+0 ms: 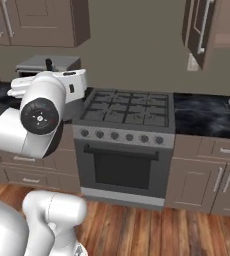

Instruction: Pick the kettle from the cabinet and place it on a stove burner. Then pick the pot from the counter and place it on another stove burner. Finally, turn both burners on.

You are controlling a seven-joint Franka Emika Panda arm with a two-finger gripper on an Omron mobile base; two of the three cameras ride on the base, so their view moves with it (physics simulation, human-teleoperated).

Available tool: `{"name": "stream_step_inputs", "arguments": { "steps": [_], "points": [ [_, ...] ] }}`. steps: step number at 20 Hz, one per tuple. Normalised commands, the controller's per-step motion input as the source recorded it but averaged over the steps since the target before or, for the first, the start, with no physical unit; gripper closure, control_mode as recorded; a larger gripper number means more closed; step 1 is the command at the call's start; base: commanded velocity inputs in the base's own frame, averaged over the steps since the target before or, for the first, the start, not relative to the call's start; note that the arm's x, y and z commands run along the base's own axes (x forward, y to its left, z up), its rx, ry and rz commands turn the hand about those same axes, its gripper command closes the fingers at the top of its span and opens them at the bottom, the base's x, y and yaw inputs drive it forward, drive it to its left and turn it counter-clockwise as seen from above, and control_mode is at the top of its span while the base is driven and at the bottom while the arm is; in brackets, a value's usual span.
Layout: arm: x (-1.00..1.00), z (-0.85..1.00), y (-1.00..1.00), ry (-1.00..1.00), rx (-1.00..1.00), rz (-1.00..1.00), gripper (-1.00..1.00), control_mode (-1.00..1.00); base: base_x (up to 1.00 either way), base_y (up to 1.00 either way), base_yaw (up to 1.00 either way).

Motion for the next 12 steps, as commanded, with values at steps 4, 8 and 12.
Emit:
{"name": "stream_step_inputs", "arguments": {
  "steps": [4, 8, 12],
  "points": [
    [0.00, 0.00, 0.00, 0.00, 0.00, 0.00, 1.00, 1.00, 0.63, 0.19, 0.00],
    [0.00, 0.00, 0.00, 0.00, 0.00, 0.00, 1.00, 1.00, 0.61, 0.15, 0.00],
    [0.00, 0.00, 0.00, 0.00, 0.00, 0.00, 1.00, 1.00, 0.58, 0.22, 0.00]
  ]
}}
